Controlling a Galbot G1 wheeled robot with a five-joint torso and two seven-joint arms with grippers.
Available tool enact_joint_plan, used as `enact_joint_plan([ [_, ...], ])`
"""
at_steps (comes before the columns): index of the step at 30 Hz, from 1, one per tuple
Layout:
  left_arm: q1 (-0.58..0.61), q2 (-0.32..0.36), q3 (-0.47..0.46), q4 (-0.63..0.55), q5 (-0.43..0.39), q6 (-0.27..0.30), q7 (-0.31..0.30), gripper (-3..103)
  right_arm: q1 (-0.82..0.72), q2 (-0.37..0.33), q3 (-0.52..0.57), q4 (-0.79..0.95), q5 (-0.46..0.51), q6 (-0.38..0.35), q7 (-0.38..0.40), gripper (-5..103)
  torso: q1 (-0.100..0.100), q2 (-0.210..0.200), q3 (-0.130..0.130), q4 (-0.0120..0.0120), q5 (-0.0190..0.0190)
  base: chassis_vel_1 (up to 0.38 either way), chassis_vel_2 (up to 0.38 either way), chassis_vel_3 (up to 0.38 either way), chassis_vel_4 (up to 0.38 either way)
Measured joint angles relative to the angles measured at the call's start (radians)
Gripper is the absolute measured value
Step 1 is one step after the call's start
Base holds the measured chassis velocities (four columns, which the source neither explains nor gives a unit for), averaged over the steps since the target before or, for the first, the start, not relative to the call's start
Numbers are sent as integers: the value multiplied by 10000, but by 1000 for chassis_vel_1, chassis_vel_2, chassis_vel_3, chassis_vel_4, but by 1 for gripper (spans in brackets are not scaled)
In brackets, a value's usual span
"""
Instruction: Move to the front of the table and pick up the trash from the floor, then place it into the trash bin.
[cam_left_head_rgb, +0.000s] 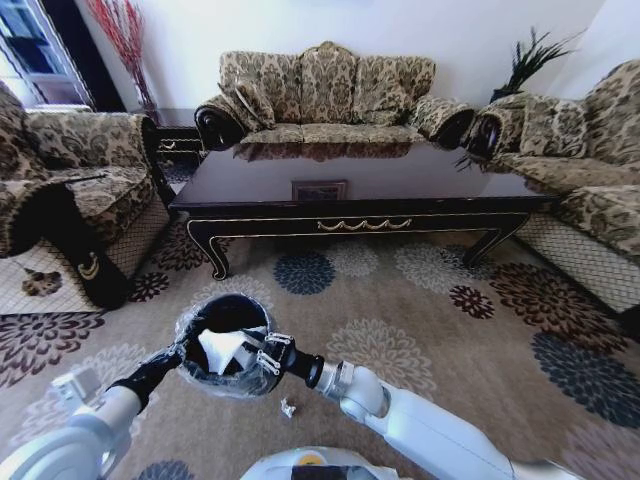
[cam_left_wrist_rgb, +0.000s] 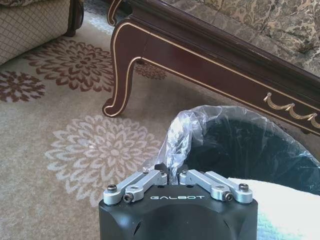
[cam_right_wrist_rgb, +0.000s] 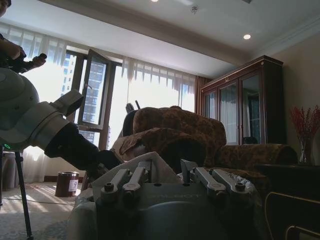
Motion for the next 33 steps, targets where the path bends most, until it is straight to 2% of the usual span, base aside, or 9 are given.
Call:
enact_joint_plan([
  [3, -1, 7, -28, -1, 1, 0, 7, 5, 61, -14, 33, 24, 76, 13, -23, 46, 0, 0, 0, 0, 0, 0, 0, 0, 0],
  [5, 2, 10, -31, -1, 2, 0, 7, 5, 77, -25, 50, 36, 91, 22, -43, 46, 0, 0, 0, 0, 0, 0, 0, 0, 0],
  [8, -12, 50, -44, -2, 15, 0, 17, 5, 97, -127, 136, 153, 101, 66, -133, 63, 0, 0, 0, 0, 0, 0, 0, 0, 0],
  [10, -24, 68, -54, -3, 18, 0, 19, 5, 96, -189, 186, 198, 82, 71, -162, 69, 0, 0, 0, 0, 1, 0, 0, 0, 0],
  [14, -43, 115, -74, -3, 29, -10, 19, 5, 91, -389, 569, 247, -512, 53, -208, 79, 0, 0, 0, 0, 1, 0, 0, 0, 0],
  [16, -50, 123, -75, -3, 29, -11, 19, 5, 121, -519, 1000, 277, -1290, -30, -225, 90, 0, 2, 1, 0, 1, 0, 0, 0, 0],
  [18, -59, 125, -73, -3, 33, -11, 18, 5, 182, -679, 1272, 367, -1517, -170, -175, 99, 0, 3, 0, 1, 1, 0, 0, 0, 0],
  [26, -116, 112, -94, -3, 29, -20, 30, 5, -45, -1084, 1553, 778, -1097, -275, -41, 100, 0, 3, 1, 0, 1, 0, 0, 0, 0],
  [33, -105, 198, -372, -3, 22, -130, 30, 5, -661, -1367, 1925, 1180, -778, -5, -437, 100, 0, 2, 0, 0, 0, 0, 0, 0, 0],
])
